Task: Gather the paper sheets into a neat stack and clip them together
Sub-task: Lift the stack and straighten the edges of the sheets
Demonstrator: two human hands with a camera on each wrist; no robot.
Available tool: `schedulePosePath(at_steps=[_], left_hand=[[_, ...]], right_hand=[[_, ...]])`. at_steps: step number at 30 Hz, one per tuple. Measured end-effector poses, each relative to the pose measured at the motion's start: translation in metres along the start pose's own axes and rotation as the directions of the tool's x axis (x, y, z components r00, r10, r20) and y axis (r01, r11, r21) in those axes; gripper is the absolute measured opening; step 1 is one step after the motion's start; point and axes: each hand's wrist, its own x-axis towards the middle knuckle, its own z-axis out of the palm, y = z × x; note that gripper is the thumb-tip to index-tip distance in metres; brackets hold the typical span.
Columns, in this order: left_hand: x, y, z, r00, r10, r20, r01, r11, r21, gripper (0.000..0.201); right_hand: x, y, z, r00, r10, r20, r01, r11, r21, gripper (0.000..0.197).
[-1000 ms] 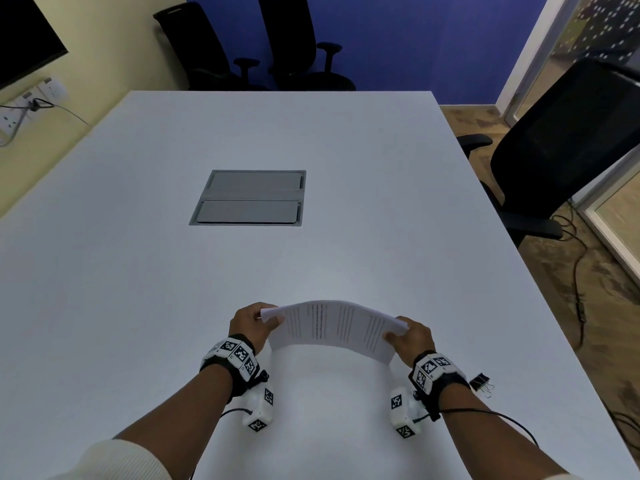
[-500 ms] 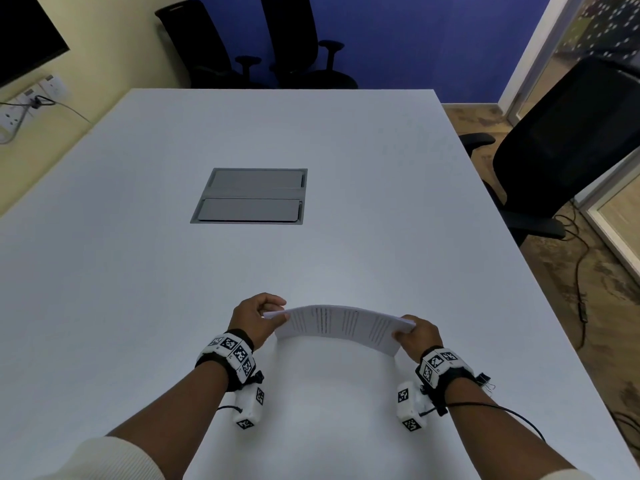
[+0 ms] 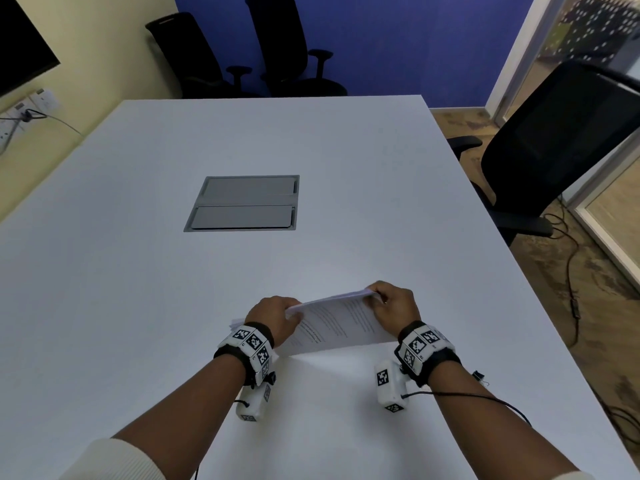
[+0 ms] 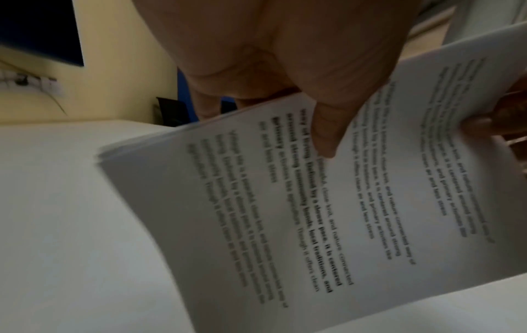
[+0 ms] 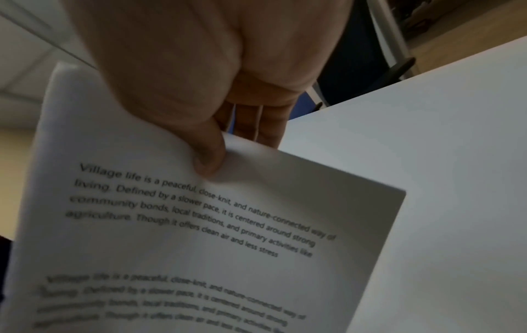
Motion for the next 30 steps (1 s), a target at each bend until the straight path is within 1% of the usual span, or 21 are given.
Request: schedulePosePath(at_steps=[2,4,6,9,12,14,15,17,19,21,23,24,26,30], left_hand=[[0.001,0.008,0.0,0.999,0.037,0.03,-0.035,0.998,-0.06,0.024],[0.002,0.012,0.0,0.999,0.043,0.021,-0.041,0.995,-0.092,0.026],[0.003,0.011,-0.001,1.0,0.014,-0.009,-0.015,0.991,-0.132,0.026],[0.002,0.007,-0.002,0.998,-0.048,-0.044,0.035,0.97,-0.241,0.024],[0.004,-0.001,-0.003,0.988,-0.141,-0.065,0.102,0.906,-0.411,0.019],[0.005,-0.006,-0.002,0.979,-0.191,-0.07,0.131,0.853,-0.505,0.027],[0.005,-0.009,-0.001,0.974,-0.215,-0.072,0.139,0.815,-0.562,0.03],[0.004,-0.01,0.001,0.967,-0.245,-0.074,0.133,0.728,-0.673,0.03],[0.003,-0.007,0.003,0.964,-0.256,-0.066,0.122,0.652,-0.748,0.028],[0.002,-0.005,0.004,0.964,-0.258,-0.056,0.115,0.599,-0.792,0.027],[0.001,-0.003,0.005,0.966,-0.252,-0.049,0.107,0.567,-0.817,0.026],[0.001,-0.002,0.006,0.969,-0.242,-0.047,0.098,0.552,-0.828,0.023],[-0.001,0.001,0.007,0.975,-0.215,-0.049,0.076,0.537,-0.84,0.018],[-0.001,0.006,0.011,0.98,-0.193,-0.055,0.058,0.533,-0.844,0.023]], right_hand=[[0.001,-0.015,0.002,0.999,-0.044,0.024,0.044,0.999,0.028,0.01],[0.003,-0.03,0.003,0.996,-0.061,0.058,0.058,0.997,0.047,0.011],[0.007,-0.04,0.0,0.996,-0.059,0.07,0.055,0.997,0.06,0.011],[0.014,-0.042,-0.01,0.999,-0.048,0.016,0.046,0.995,0.093,0.013],[0.018,-0.032,-0.022,0.998,0.048,-0.049,-0.04,0.986,0.163,0.019],[0.019,-0.024,-0.027,0.991,0.116,-0.061,-0.102,0.976,0.192,0.023],[0.018,-0.021,-0.028,0.987,0.15,-0.05,-0.135,0.964,0.23,0.024],[0.014,-0.016,-0.029,0.982,0.19,0.012,-0.183,0.924,0.336,0.027],[0.008,-0.015,-0.027,0.979,0.18,0.098,-0.204,0.902,0.381,0.028],[0.002,-0.014,-0.024,0.975,0.16,0.155,-0.208,0.9,0.382,0.029],[0.0,-0.009,-0.021,0.977,0.15,0.149,-0.196,0.905,0.377,0.033],[-0.001,-0.007,-0.021,0.981,0.145,0.129,-0.181,0.922,0.342,0.034],[-0.003,-0.004,-0.02,0.986,0.122,0.111,-0.147,0.957,0.25,0.03],[-0.005,-0.007,-0.019,0.984,0.115,0.139,-0.139,0.973,0.184,0.023]])
